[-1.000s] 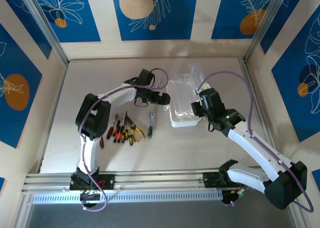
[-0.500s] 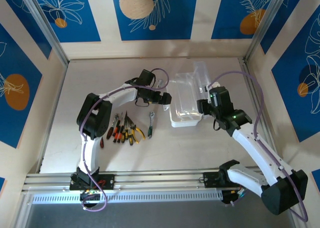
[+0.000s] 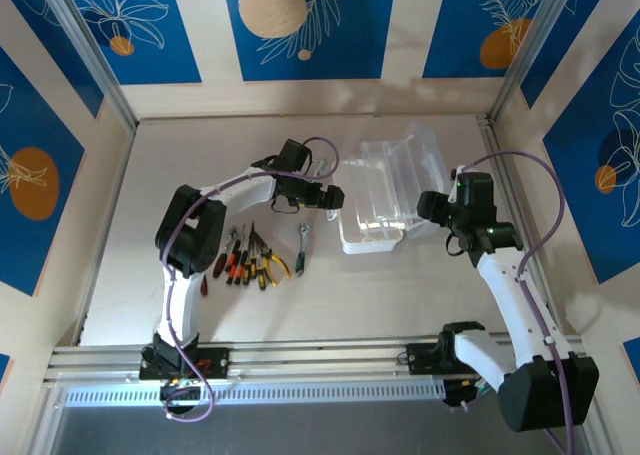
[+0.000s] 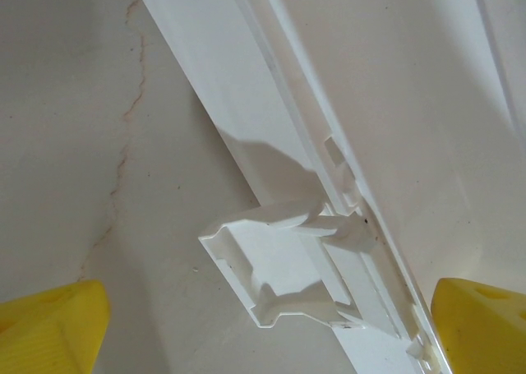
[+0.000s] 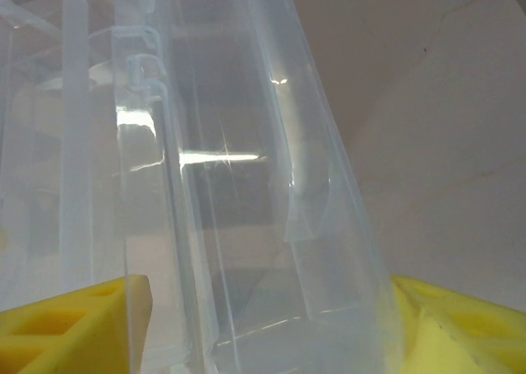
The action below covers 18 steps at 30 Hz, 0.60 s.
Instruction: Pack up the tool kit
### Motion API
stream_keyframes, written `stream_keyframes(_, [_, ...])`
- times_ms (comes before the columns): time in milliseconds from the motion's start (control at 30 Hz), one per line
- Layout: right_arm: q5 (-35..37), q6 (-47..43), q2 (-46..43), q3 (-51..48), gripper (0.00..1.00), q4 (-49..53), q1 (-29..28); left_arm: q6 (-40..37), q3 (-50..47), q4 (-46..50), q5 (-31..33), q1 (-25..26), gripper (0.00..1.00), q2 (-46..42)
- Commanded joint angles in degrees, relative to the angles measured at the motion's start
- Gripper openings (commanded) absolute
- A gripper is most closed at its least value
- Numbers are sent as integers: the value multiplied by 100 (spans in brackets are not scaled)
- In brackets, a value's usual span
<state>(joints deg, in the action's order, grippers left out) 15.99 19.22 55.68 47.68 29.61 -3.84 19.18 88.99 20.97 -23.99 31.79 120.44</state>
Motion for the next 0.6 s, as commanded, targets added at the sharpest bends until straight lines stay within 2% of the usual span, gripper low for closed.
stream_keyframes(0, [-409,309,-27,-110,74,-1,194,-2,145,79,-71,39,100,130])
stream_keyframes(433, [-296,522,60,-127,84,357,760,18,127,134,-26,40,100,111])
stream_keyframes(567, [-222,495,49,-26,92,531,824,42,144,140,-53,42,100,123])
